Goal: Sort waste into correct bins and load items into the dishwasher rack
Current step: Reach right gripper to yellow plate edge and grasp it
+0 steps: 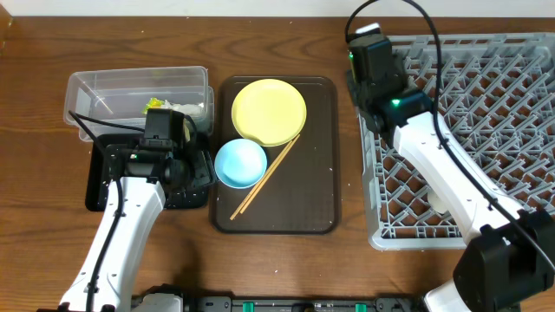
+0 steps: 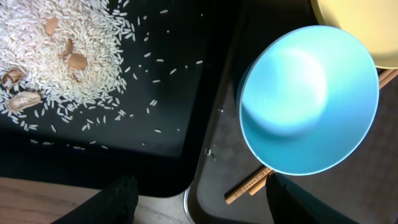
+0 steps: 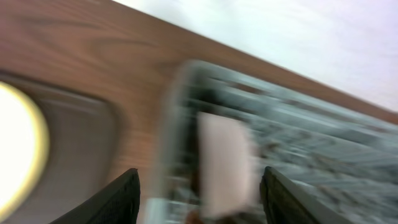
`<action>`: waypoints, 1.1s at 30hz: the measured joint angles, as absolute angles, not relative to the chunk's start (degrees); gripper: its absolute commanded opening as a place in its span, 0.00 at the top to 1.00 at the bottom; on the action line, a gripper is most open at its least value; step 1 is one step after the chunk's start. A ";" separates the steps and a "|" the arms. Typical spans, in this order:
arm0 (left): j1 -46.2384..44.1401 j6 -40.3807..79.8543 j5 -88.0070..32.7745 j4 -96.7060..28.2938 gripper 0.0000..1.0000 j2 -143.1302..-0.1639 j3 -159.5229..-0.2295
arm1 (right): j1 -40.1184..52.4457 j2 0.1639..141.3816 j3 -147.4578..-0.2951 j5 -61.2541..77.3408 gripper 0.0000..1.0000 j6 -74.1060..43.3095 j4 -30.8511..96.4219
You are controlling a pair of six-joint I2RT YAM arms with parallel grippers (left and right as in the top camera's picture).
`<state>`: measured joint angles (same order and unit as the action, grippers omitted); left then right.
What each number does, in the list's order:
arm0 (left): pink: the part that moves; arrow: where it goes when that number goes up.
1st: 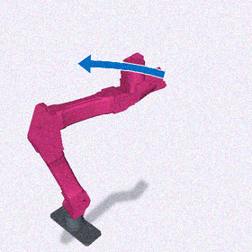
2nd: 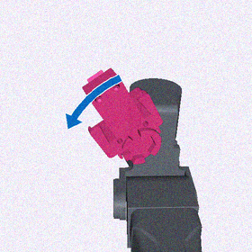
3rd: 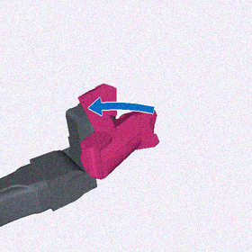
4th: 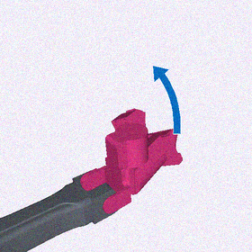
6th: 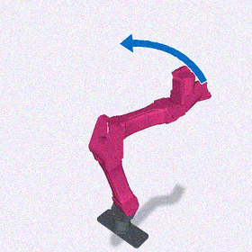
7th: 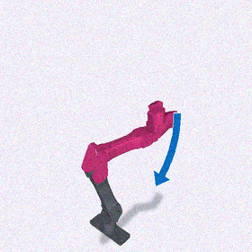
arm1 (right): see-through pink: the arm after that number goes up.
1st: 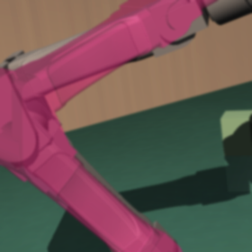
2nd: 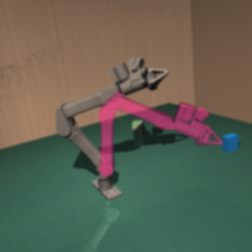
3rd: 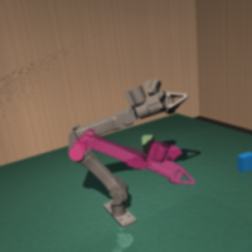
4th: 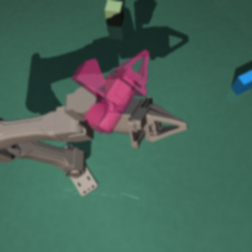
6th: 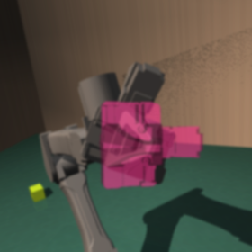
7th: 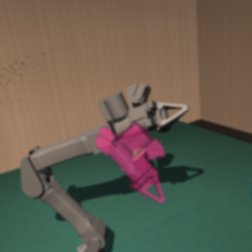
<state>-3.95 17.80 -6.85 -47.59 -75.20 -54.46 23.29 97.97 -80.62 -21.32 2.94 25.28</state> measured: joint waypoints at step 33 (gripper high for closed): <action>-3.95 17.80 -7.07 -47.59 0.31 -75.20 -54.46 | 28.73 122.78 -80.62 -0.43 0.99 -25.10 12.10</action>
<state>-3.95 17.80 -7.07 -47.59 -75.20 -54.46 28.73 122.78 -80.62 -0.43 -25.10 12.10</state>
